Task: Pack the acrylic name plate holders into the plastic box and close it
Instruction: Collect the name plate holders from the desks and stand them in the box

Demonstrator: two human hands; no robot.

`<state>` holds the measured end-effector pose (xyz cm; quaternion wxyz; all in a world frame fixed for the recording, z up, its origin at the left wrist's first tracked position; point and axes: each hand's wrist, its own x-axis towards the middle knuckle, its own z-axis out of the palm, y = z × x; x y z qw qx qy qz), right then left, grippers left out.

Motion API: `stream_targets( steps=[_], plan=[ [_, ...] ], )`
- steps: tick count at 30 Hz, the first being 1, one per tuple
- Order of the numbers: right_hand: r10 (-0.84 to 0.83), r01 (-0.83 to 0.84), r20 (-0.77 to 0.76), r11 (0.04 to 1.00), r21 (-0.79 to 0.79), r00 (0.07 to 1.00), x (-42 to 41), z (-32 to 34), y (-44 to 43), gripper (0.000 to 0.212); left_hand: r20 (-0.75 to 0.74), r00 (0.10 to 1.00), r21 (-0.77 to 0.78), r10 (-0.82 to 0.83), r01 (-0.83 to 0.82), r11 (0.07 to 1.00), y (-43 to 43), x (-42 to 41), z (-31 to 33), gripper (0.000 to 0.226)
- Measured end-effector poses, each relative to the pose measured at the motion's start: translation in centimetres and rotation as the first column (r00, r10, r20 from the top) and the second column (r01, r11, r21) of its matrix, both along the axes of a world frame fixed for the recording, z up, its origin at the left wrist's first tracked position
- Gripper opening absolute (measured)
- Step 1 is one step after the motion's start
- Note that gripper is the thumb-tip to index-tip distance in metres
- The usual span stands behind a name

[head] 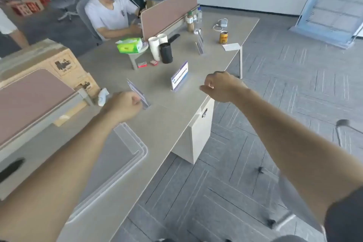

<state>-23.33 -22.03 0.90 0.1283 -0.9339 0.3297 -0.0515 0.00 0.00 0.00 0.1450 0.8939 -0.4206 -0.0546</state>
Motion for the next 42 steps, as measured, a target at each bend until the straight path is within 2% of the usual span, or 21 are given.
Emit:
stream_targets(
  steps=[3, 7, 14, 20, 25, 30, 36, 42],
  plan=[
    [-0.039, 0.034, 0.101, 0.998, 0.049, 0.994, 0.8, -1.7, -2.5, 0.036, -0.015, 1.000, 0.008, 0.004, -0.004, 1.000, -3.0, 1.3, -1.1, 0.017],
    [-0.050, 0.048, 0.037, 0.997, 0.066, 0.998, 2.9, -3.4, -6.3, 0.037, -0.109, 0.994, 0.023, 0.003, -0.001, 1.000, -7.6, 4.6, -2.7, 0.014],
    [-0.125, 0.127, -0.108, 0.992, 0.013, 0.986, 8.2, -1.7, -15.7, 0.033, -0.252, 0.965, -0.085, -0.069, 0.048, 0.995, -18.2, 10.4, -4.8, 0.017],
    [-0.158, 0.161, -0.100, 0.987, 0.019, 0.982, 11.6, -2.1, -22.6, 0.034, -0.322, 0.941, -0.112, -0.107, 0.075, 0.991, -26.8, 13.5, -5.9, 0.019],
    [-0.182, 0.185, -0.049, 0.981, 0.061, 0.982, 12.2, -3.0, -30.0, 0.034, -0.393, 0.908, -0.068, -0.147, 0.131, 0.989, -34.4, 14.9, -6.6, 0.008],
    [-0.162, 0.165, -0.038, 0.983, 0.079, 0.986, 11.7, -4.3, -39.9, 0.036, -0.364, 0.916, -0.060, -0.169, 0.158, 0.986, -43.7, 14.5, -7.2, 0.010],
    [-0.020, 0.025, -0.073, 0.997, 0.075, 0.997, 13.1, -3.9, -52.7, 0.031, -0.379, 0.925, -0.067, -0.026, 0.000, 0.998, -54.1, 12.9, -6.5, 0.013],
    [0.125, -0.117, -0.083, 0.989, 0.094, 0.989, 18.3, -4.7, -61.2, 0.033, -0.392, 0.913, -0.030, 0.116, -0.139, 0.990, -60.5, 13.9, -7.1, 0.013]
  ],
)
